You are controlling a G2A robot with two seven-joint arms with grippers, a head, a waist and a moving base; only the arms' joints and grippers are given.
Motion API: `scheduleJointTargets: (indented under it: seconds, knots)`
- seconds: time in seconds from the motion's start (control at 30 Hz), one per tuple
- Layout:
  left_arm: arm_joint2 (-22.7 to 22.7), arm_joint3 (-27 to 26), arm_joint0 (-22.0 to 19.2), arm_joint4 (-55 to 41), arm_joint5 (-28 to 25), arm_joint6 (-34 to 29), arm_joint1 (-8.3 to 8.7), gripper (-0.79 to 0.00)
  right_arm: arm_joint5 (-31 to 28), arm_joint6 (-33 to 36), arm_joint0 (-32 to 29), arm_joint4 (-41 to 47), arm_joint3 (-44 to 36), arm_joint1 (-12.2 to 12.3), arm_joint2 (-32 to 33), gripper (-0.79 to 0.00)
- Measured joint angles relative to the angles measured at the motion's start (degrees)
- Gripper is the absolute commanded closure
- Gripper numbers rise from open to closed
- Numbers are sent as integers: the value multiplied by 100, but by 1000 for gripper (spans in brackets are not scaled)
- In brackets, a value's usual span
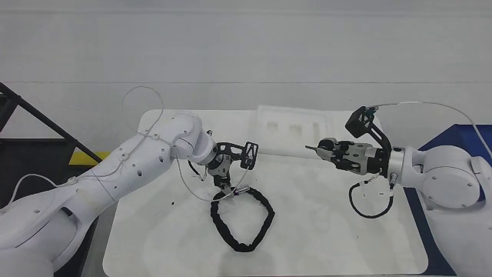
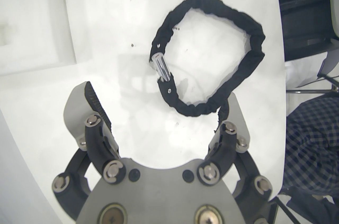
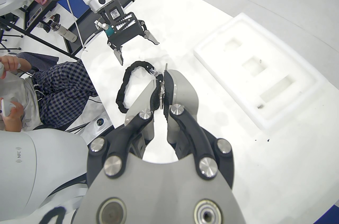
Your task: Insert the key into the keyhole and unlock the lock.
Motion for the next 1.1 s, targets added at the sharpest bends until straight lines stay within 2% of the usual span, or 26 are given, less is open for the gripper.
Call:
scheduleJointTargets:
  seconds: [0.27, 0.47, 0.67, 0.87, 1.1]
  knots:
    - [-315, 205, 611, 1164, -190, 2087, 99, -785, 0, 0, 0, 0, 0, 0, 0, 0]
    - [-138, 535, 922, 2299, -187, 3937, 166, -785, 0, 0, 0, 0, 0, 0, 0, 0]
    - [-145, 1239, 1129, 3083, -19, 5272, 51, -785, 0, 0, 0, 0, 0, 0, 0, 0]
    - [-146, 1632, 1328, 3538, 570, 5940, -108, -785, 0, 0, 0, 0, 0, 0, 0, 0]
    - [-162, 1890, 1552, 3746, 1033, 6286, -256, -785, 0, 0, 0, 0, 0, 0, 0, 0]
